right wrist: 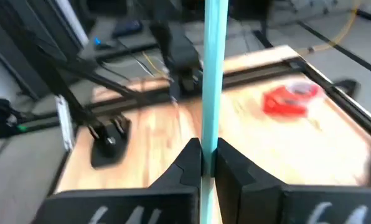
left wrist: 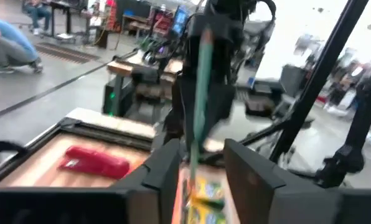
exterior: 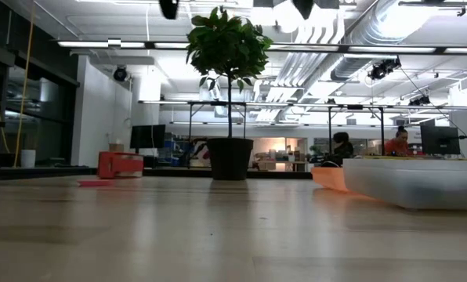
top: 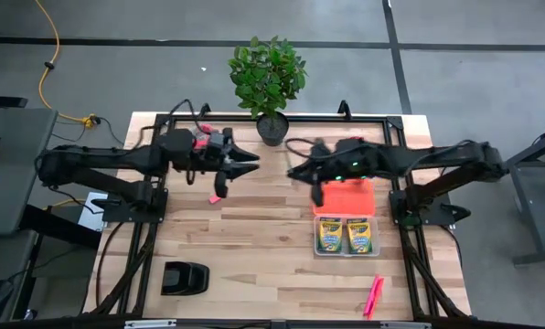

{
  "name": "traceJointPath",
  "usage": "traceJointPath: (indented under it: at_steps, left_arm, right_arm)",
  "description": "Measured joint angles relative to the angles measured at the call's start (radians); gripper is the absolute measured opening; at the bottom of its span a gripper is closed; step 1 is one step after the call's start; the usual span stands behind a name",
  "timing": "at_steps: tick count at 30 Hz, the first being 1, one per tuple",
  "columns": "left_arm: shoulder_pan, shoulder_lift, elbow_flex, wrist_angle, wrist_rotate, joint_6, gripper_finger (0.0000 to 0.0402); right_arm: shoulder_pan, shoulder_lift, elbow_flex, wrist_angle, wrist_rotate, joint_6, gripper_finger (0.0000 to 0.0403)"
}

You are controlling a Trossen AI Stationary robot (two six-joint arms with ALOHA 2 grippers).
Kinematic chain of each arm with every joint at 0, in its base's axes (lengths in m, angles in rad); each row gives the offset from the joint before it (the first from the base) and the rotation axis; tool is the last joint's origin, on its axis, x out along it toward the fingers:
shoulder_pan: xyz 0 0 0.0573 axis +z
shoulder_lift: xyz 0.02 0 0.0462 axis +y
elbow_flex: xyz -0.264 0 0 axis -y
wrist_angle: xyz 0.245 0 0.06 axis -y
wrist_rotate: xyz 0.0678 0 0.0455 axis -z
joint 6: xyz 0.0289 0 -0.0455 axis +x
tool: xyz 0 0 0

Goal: Pack school essentials
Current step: Put the light blue pencil into the orange supply box

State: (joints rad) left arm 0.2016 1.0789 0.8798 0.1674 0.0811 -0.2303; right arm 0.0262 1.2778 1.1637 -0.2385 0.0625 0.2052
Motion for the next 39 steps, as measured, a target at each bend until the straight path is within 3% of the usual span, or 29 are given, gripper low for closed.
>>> traceJointPath:
  at_steps: [6, 13, 18, 25, 30, 39]
  left_arm:
    - [0.038, -0.199, -0.001, -0.214, -0.009, 0.024, 0.0154]
    - [0.045, -0.413, -0.079, -0.223, -0.078, 0.007, 0.0158]
    - [0.045, -0.498, -0.121, -0.233, -0.105, -0.002, 0.0158]
    - [0.045, -0.499, -0.121, -0.228, -0.105, -0.002, 0.0158]
    - [0.045, -0.478, -0.121, -0.228, -0.105, -0.002, 0.0158]
    - [0.045, -0.454, -0.122, -0.232, -0.105, -0.002, 0.0158]
  right_arm:
    - [0.001, -0.165, 0.0, -0.225, 0.085, 0.0, 0.0002]
    - [0.041, -0.279, -0.001, -0.337, 0.154, 0.001, 0.0001]
    - [0.055, -0.366, -0.128, -0.258, 0.173, 0.05, 0.0001]
    - [0.055, -0.475, -0.283, -0.121, 0.17, 0.112, 0.0]
    - [0.055, -0.426, -0.231, -0.177, 0.084, 0.141, 0.0]
    - [0.179, -0.165, -0.162, -0.623, -0.225, 0.234, 0.0]
